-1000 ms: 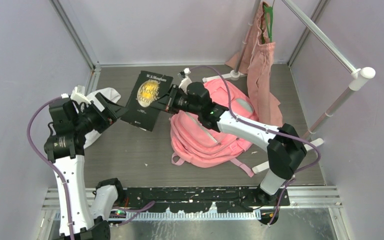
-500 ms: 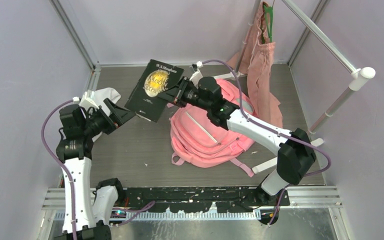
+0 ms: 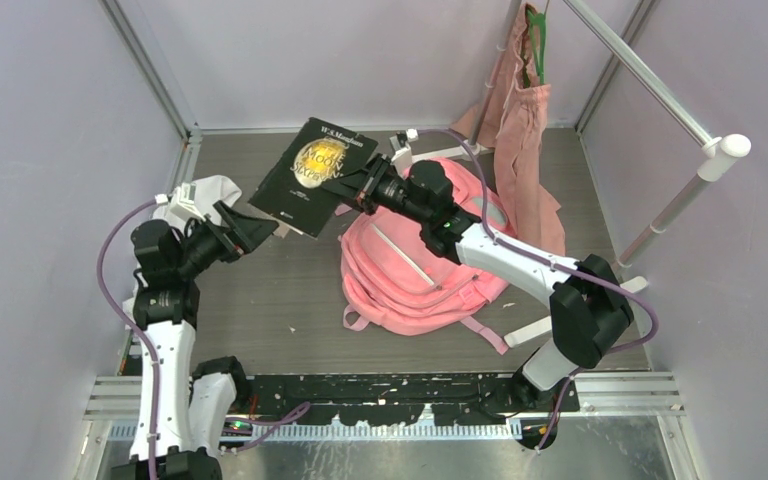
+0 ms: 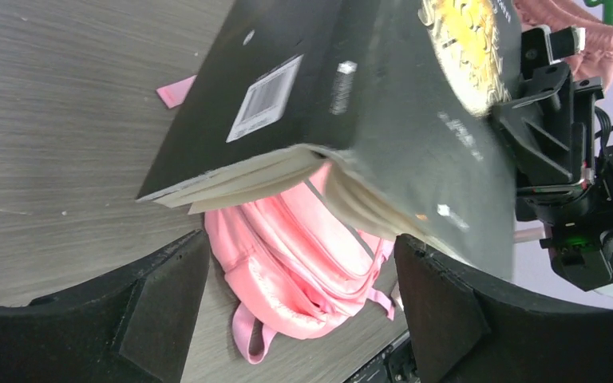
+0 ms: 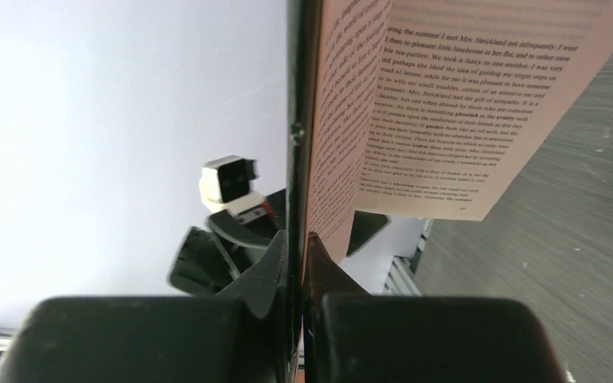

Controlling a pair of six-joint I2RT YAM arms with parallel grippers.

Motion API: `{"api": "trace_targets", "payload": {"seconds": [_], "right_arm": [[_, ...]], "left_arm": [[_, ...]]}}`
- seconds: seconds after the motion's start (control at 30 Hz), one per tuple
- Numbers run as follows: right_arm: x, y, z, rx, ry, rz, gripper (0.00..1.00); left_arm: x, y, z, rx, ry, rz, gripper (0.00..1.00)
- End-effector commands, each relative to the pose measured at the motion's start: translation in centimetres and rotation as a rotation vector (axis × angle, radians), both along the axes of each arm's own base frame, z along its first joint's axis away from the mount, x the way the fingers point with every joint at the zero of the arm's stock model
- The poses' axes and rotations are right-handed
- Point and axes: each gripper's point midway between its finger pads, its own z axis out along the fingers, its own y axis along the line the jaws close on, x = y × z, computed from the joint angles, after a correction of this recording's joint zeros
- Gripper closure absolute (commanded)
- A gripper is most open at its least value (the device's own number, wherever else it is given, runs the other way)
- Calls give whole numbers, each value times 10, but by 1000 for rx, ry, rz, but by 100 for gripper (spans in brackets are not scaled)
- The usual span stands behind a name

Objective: Pack the student bag
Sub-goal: Pick up the book from the center of the board.

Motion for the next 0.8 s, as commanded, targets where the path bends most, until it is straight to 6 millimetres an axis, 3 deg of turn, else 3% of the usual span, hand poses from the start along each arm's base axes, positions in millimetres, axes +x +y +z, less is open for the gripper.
{"api": "trace_targets", "payload": {"seconds": [0.0,0.27,0.53,0.77], "right_arm": [[-25,-12,101,286,-201,55,99],[-26,-11,101,312,-181,73,99],[-19,-8,91,296,-156,71,99],[-15,-8,86,297,-147,82,99]], "left_arm": [[3,-13,24,-93,-177,-71,14],[0,-17,30,-91,-226,-106,13],[-22,-34,64,-48,-330,-245,16],[-15,-31,74,-128,-390,-203,16]]}}
